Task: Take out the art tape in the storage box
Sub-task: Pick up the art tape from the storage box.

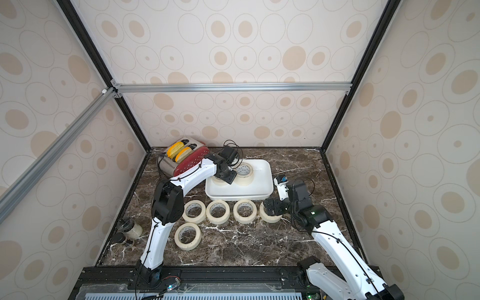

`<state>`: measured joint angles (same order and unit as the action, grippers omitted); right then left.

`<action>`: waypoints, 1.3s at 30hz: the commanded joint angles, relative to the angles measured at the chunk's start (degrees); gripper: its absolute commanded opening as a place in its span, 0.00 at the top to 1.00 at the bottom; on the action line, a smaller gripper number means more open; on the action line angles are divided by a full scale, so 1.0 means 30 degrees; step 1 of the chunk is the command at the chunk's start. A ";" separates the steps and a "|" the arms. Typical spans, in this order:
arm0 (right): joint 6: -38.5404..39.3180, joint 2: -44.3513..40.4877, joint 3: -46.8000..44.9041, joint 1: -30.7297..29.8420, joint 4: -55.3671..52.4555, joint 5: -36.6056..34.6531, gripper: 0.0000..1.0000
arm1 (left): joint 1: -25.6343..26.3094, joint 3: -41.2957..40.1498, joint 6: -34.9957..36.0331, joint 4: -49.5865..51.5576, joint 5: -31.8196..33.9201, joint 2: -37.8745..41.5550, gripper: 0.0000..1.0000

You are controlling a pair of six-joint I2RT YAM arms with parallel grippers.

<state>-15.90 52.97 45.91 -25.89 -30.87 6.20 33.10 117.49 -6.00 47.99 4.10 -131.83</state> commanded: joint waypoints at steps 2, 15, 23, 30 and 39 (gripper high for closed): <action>-0.0043 -0.0177 -0.0219 0.0156 -0.0261 -0.0275 0.00 | -0.0390 0.1544 0.0374 0.0760 -0.0574 -0.1382 0.41; 0.0026 -0.0030 -0.0186 0.0192 -0.0267 -0.0337 0.00 | -0.0717 0.2027 0.0286 0.0776 -0.1415 -0.2815 0.68; -0.0005 -0.0076 -0.0204 0.0192 -0.0286 -0.0366 0.00 | -0.0735 0.1860 0.0177 0.0737 -0.1527 -0.2366 0.77; -0.0036 -0.0103 -0.0252 0.0191 -0.0335 -0.0406 0.00 | -0.0712 0.0766 -0.0281 0.0098 -0.1553 -0.0896 0.80; -0.0114 -0.0133 -0.0335 0.0192 -0.0304 -0.0382 0.00 | -0.0728 -0.1587 -0.0888 -0.0951 -0.1380 0.1790 0.80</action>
<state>-15.90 52.99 45.56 -25.58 -30.94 5.48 31.27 113.51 -7.05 46.33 -1.50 -131.70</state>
